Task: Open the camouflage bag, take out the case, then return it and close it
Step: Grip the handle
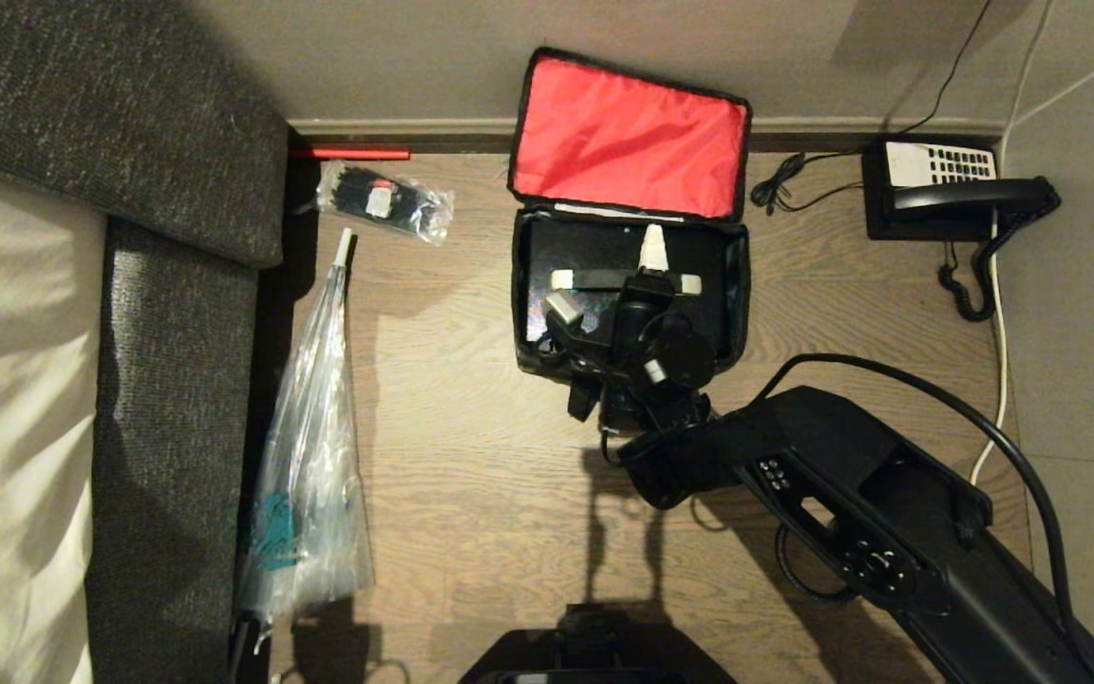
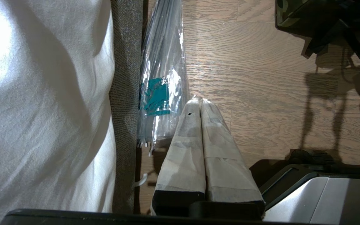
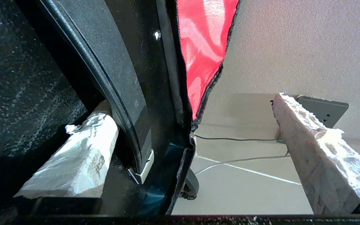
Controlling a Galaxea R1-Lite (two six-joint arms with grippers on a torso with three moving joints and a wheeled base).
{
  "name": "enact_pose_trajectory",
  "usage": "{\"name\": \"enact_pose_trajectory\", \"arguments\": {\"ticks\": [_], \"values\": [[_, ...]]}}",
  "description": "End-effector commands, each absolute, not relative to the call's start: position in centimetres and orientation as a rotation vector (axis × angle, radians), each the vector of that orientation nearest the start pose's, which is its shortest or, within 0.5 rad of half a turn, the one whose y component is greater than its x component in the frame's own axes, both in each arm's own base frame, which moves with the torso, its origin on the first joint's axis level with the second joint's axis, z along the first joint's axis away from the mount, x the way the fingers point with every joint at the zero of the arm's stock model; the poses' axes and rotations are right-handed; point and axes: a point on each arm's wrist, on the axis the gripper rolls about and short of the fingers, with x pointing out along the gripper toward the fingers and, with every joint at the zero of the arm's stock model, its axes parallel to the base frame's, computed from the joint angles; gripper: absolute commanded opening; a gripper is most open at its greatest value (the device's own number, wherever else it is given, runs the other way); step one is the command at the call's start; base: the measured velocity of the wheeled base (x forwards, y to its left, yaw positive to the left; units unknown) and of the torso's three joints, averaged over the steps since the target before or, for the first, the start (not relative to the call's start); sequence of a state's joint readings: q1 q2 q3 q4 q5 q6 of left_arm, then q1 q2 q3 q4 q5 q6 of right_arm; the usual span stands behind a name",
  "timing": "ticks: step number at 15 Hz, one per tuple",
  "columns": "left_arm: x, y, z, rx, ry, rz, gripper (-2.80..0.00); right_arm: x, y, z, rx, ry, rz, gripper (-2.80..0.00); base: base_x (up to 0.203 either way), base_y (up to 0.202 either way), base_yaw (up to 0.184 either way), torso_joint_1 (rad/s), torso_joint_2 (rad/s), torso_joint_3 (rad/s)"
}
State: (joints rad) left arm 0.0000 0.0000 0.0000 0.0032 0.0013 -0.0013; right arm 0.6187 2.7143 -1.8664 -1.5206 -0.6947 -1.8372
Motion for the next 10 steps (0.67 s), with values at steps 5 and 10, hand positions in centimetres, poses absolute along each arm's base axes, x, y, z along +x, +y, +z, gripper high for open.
{"name": "enact_pose_trajectory", "arguments": {"ticks": [5, 10], "values": [[-2.29, 0.0, 7.47, -0.002, 0.002, 0.002, -2.8, 44.13, 27.76, 10.66, -1.378, -0.276, -0.543, 0.0, 0.0, 0.0, 0.0, 0.0, 0.0, 0.0], [-2.29, 0.0, 7.47, -0.003, 0.002, 0.002, -2.8, 44.12, 27.75, 10.73, -1.377, -0.277, -0.543, 0.0, 0.0, 0.0, 0.0, 0.0, 0.0, 0.0]]}}
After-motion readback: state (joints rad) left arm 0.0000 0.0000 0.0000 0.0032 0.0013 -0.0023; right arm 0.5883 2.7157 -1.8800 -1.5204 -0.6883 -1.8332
